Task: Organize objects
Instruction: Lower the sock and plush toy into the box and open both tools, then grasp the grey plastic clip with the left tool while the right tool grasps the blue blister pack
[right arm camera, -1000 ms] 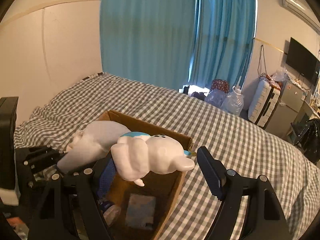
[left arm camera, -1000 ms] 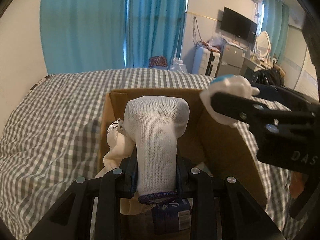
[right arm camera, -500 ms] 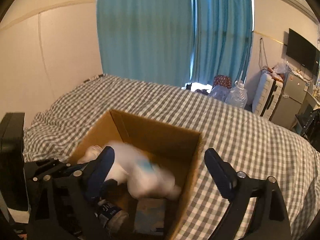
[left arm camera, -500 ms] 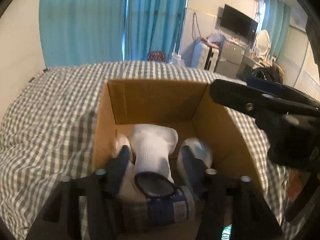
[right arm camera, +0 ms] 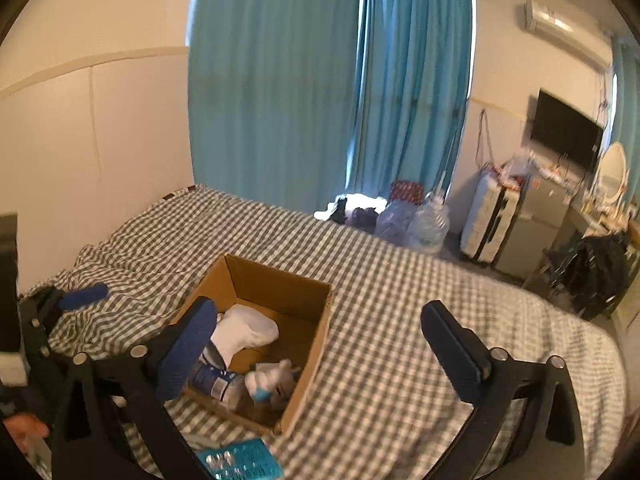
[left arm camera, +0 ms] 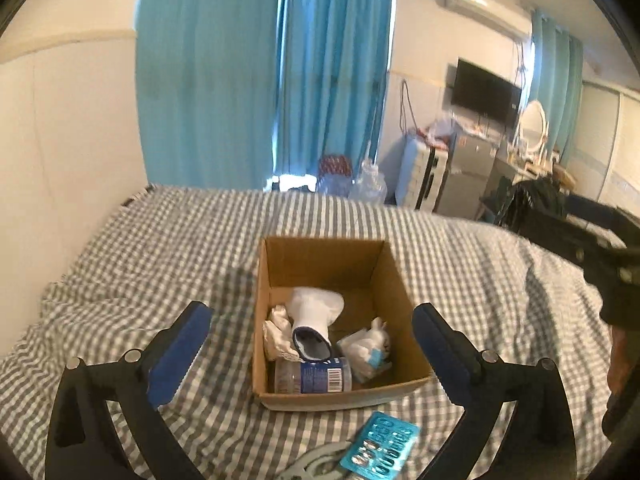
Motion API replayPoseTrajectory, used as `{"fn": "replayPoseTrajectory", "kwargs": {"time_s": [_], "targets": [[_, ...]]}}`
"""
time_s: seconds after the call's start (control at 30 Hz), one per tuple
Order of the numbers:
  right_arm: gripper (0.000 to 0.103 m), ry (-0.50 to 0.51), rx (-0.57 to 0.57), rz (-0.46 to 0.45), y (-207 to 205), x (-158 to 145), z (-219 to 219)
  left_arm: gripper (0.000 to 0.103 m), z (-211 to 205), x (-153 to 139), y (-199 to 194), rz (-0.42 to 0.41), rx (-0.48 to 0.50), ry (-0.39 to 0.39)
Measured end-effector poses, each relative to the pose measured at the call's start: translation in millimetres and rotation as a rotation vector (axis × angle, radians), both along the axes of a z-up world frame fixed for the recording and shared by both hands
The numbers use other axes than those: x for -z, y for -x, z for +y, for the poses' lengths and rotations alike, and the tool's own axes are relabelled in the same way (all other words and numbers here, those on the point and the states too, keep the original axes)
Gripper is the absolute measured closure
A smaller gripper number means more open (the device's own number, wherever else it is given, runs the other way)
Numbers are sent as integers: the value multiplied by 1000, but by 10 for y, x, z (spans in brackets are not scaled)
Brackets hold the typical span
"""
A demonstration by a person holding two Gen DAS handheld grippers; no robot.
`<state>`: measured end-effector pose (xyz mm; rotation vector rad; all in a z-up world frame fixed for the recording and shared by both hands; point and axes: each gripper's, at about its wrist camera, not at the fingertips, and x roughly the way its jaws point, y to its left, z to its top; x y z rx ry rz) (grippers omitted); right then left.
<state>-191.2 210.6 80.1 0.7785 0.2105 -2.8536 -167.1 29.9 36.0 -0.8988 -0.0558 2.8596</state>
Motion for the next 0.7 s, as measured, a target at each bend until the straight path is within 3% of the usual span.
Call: {"fn": "replayPoseTrajectory", "kwargs": {"time_s": [0.17,0.33,0.47,0.7], "targets": [[0,-34,3,39,-486,-281,37,0,-57,-246,-332,33,-20,22],[0,-47,6,32,-804,-264,49,0,-138,-129,-589,14,-32,44],[0,-44,12,2,-942,-16,43,0,-235,195,-747,-3,-52,58],[0,-31,16,-122,-869,882,-112,0,-373,1030,-720,-76,-99,36]]}}
